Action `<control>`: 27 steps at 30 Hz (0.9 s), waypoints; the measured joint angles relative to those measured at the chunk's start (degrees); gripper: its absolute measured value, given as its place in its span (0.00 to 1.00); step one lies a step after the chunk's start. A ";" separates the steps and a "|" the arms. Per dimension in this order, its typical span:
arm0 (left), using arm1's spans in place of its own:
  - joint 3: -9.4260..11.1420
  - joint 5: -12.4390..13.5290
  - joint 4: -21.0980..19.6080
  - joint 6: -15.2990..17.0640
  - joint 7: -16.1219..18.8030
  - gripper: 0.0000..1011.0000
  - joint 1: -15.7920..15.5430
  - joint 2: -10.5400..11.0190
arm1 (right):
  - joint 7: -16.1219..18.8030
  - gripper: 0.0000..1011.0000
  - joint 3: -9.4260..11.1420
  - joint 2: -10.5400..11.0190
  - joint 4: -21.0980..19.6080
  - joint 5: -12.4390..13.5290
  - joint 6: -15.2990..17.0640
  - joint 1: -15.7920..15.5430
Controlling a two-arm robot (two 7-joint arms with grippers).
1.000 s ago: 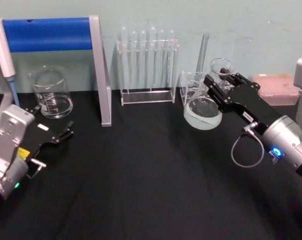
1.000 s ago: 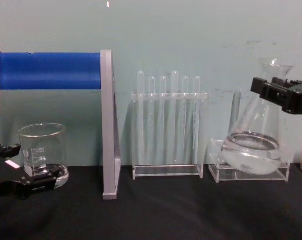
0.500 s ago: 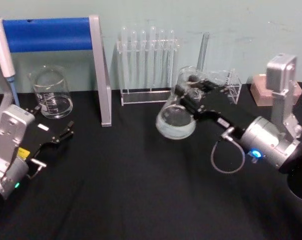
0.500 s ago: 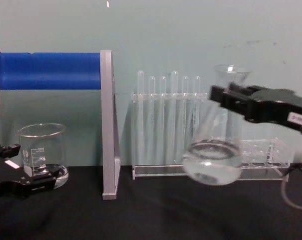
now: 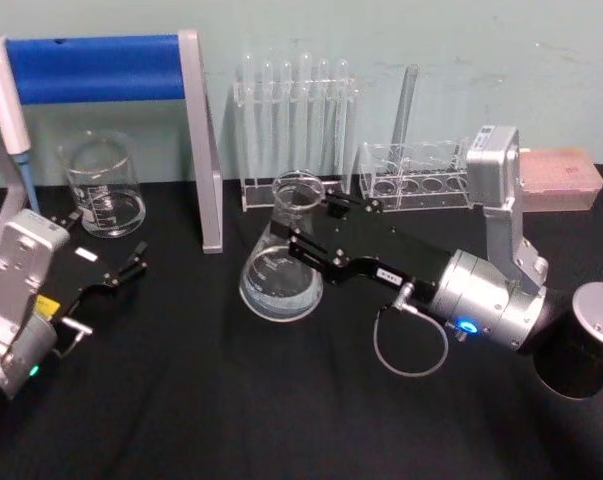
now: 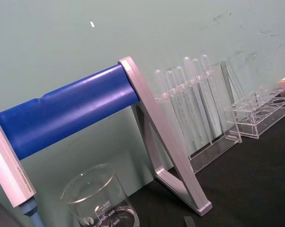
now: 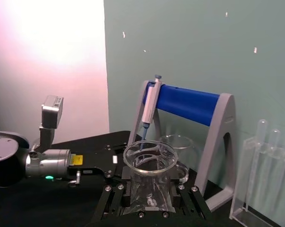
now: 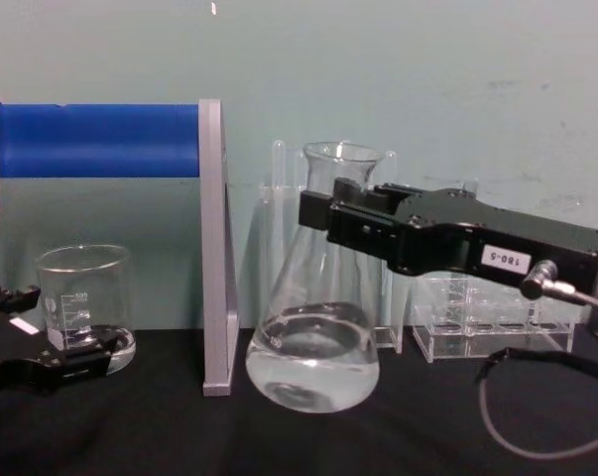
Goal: Grasp the erlenmeyer flask with one hand, shake it three times, then place it back.
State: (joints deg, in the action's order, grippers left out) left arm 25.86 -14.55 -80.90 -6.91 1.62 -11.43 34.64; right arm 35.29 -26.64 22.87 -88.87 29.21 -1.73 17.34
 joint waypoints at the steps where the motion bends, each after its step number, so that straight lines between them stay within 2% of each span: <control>1: 0.00 0.00 0.00 0.00 0.00 0.99 0.00 0.00 | 0.03 0.44 -0.30 0.08 0.06 0.18 -0.04 0.16; 7: 0.00 0.00 0.00 0.00 0.00 0.99 0.00 0.00 | -1.20 0.44 -0.41 0.48 0.11 0.81 -0.49 0.21; 12: 0.00 0.00 0.00 0.00 0.00 0.99 0.00 0.00 | -4.17 0.44 1.07 0.76 0.00 1.20 -1.27 -0.56; 17: 0.00 0.00 0.00 0.00 0.00 0.99 0.00 0.00 | -8.94 0.44 4.33 0.85 -0.60 1.19 -2.20 -2.33; 20: 0.00 0.00 0.00 0.00 0.00 0.99 0.00 0.00 | -12.44 0.44 7.21 1.04 -1.13 0.72 -2.62 -3.82; 21: 0.00 0.00 0.00 0.00 0.00 0.99 0.00 0.00 | -12.44 0.44 7.21 1.04 -1.13 0.72 -2.62 -3.82; 25: 0.00 0.00 0.00 0.00 0.00 0.99 0.00 0.00 | -16.98 0.44 11.65 1.60 -2.40 0.07 -2.92 -6.54; 27: 0.00 0.00 0.00 0.00 0.00 0.99 0.00 0.00 | -18.27 0.44 13.02 1.78 -2.97 -0.17 -2.98 -7.48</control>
State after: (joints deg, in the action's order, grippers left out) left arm 25.86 -14.55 -80.90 -6.91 1.62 -11.43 34.65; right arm 17.02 -13.63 24.65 -91.84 29.04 -4.71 9.86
